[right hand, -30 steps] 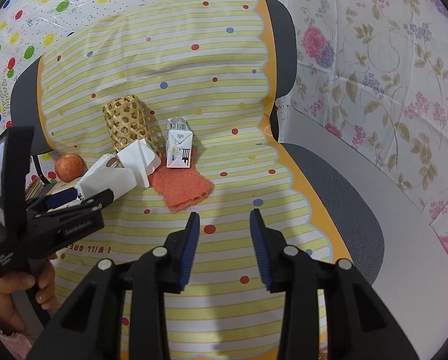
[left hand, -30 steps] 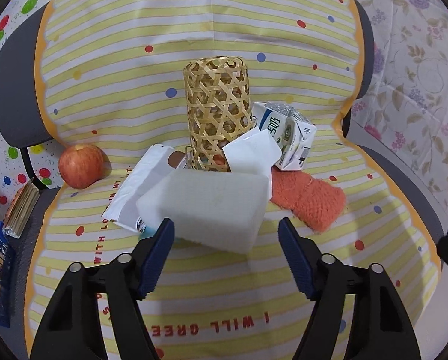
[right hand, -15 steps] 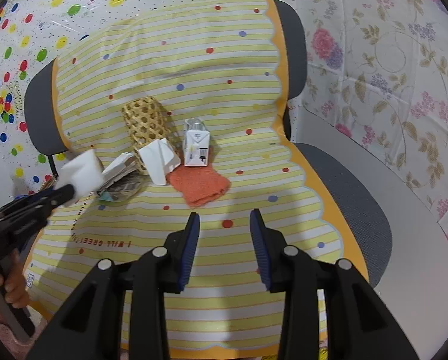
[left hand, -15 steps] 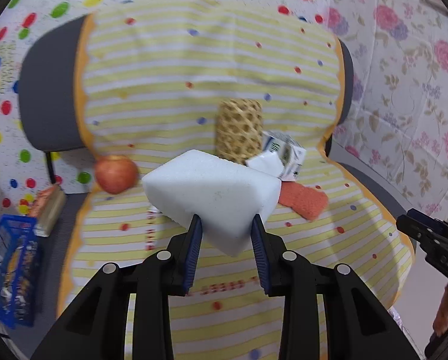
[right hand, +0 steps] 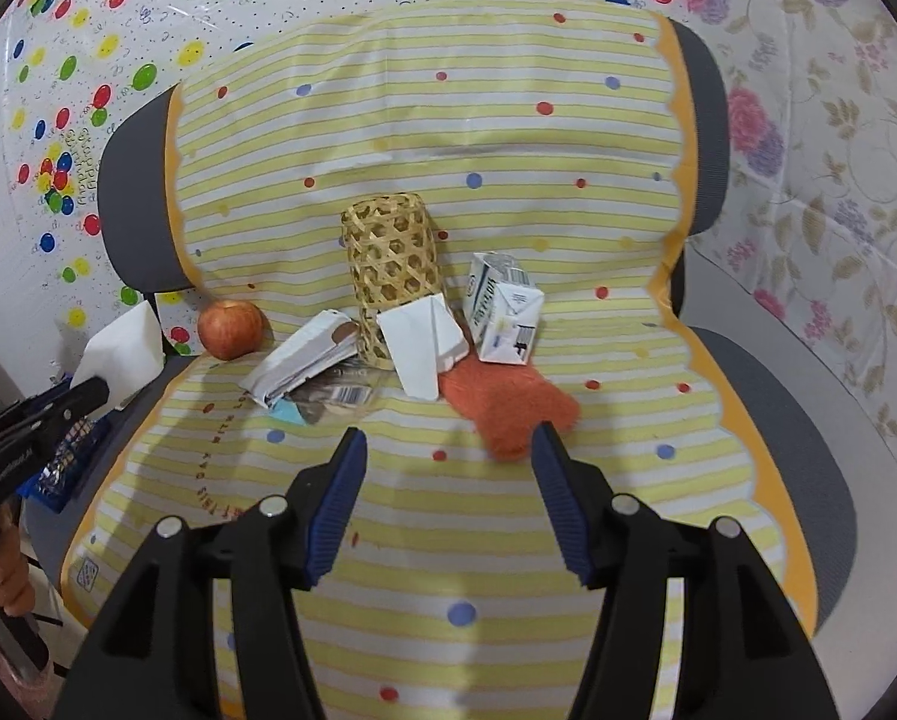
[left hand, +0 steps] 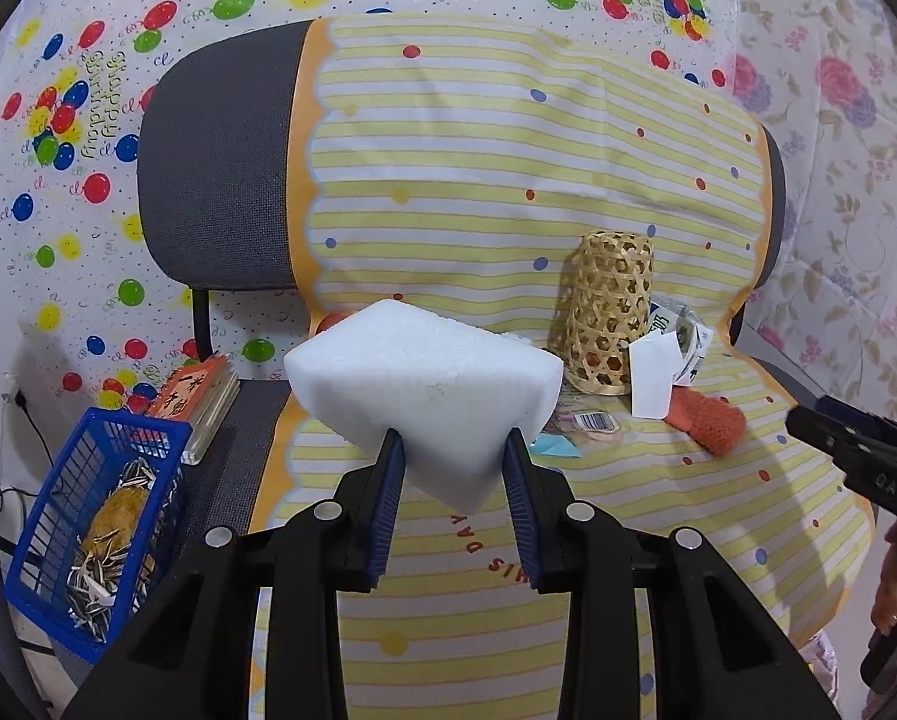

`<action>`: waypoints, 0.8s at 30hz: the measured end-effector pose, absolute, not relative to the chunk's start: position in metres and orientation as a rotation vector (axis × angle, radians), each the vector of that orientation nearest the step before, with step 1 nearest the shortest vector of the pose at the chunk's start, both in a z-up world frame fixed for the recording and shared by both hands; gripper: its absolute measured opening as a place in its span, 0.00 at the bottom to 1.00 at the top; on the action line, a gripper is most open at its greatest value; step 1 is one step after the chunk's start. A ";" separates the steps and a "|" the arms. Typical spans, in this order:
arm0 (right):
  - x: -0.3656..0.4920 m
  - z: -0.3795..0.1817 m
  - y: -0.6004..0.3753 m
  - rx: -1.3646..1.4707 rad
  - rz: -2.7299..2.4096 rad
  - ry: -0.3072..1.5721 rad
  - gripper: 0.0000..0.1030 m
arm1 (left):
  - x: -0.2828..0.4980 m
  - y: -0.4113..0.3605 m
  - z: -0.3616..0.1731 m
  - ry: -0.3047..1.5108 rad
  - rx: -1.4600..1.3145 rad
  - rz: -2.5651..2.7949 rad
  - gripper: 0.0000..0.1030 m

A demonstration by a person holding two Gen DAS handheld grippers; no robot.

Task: Collect trash
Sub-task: 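Grasp the white foam block with the left gripper and lift it, then hold the foam block in the left gripper while the right gripper grasps a white paper napkin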

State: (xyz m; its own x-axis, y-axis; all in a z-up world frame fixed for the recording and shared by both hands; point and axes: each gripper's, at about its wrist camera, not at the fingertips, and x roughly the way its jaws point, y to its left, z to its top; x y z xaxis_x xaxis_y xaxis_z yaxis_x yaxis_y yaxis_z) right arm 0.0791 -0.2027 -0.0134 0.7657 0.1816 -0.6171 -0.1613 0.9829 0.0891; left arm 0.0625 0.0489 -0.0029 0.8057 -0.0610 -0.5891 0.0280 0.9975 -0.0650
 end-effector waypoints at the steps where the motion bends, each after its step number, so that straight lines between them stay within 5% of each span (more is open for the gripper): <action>1: 0.086 -0.015 -0.201 0.038 0.193 0.673 0.55 | 0.067 0.048 -0.004 0.635 -0.055 -0.053 0.34; 10: 0.167 -0.044 -0.195 0.074 0.261 0.723 0.41 | 0.105 0.030 -0.016 0.649 0.005 -0.089 0.34; 17: 0.210 -0.054 -0.184 0.043 0.298 0.728 0.61 | 0.129 0.028 -0.020 0.657 0.003 -0.090 0.34; 21: 0.227 -0.059 -0.177 0.000 0.323 0.747 0.61 | 0.132 0.027 -0.023 0.669 -0.001 -0.097 0.34; 24: 0.223 -0.061 -0.172 -0.042 0.343 0.757 0.42 | 0.129 0.028 -0.024 0.673 0.000 -0.099 0.34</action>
